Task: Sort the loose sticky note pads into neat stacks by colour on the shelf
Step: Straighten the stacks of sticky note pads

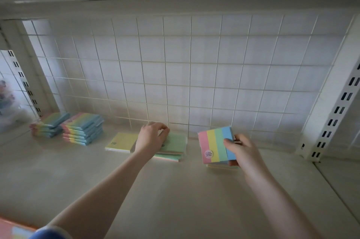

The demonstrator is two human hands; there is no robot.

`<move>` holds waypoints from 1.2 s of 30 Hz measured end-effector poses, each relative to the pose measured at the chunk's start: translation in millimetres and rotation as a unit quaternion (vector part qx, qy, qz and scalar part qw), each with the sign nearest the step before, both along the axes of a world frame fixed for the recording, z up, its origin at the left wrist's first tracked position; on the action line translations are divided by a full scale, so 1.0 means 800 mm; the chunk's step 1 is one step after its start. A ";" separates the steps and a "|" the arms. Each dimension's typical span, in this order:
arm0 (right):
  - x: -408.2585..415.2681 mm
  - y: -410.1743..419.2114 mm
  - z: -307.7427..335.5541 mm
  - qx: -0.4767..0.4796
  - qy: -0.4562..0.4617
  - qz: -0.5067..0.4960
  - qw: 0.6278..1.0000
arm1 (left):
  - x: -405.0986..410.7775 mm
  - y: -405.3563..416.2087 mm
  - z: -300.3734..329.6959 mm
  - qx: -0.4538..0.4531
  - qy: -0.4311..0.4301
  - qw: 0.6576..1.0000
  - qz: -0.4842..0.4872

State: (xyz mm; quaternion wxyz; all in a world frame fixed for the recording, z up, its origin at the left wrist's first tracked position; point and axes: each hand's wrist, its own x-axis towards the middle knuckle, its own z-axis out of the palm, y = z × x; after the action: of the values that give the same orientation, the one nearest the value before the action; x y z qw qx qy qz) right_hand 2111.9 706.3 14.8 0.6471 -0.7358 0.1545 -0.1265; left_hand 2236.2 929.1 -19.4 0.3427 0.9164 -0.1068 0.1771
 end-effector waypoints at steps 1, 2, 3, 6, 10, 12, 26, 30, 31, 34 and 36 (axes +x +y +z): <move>-0.001 0.001 0.001 0.012 -0.002 -0.001 1.000 | -0.005 0.001 0.003 -0.001 -0.024 1.000 0.004; -0.001 0.002 0.001 0.027 -0.003 -0.001 1.000 | -0.010 0.002 0.006 -0.001 -0.047 0.999 0.006; -0.002 0.004 0.002 0.042 -0.003 0.000 0.999 | -0.016 0.006 0.009 0.001 -0.070 0.997 0.008; -0.001 0.013 0.004 0.088 0.003 0.008 0.996 | -0.035 0.027 0.019 0.021 -0.126 0.992 0.021; 0.006 0.035 0.010 0.130 0.003 0.014 0.991 | -0.057 0.075 0.027 0.078 -0.178 0.980 0.051; 0.012 0.050 0.016 0.133 0.004 0.017 0.991 | -0.064 0.102 0.027 0.095 -0.184 0.976 0.069; 0.126 0.287 0.033 0.129 -0.004 0.047 0.990 | -0.042 0.370 0.003 0.140 -0.147 0.976 0.083; 0.158 0.373 0.039 0.142 0.006 0.058 0.988 | -0.024 0.438 -0.007 0.129 -0.074 0.983 0.105; 0.166 0.392 0.041 0.146 0.004 0.062 0.987 | -0.021 0.449 -0.008 0.131 -0.055 0.984 0.109; 0.189 0.445 0.047 0.140 0.004 0.077 0.987 | -0.012 0.480 -0.012 0.142 -0.009 0.983 0.117; 0.205 0.476 0.051 0.127 0.010 0.089 0.988 | -0.005 0.496 -0.014 0.139 0.004 0.982 0.125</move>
State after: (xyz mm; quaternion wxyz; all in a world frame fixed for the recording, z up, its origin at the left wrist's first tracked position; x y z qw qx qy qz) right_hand 2275.6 1087.4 55.3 0.7420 -0.6601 0.1097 -0.0401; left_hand 2232.3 1326.2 -30.2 0.1876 0.9620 -0.0130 0.1981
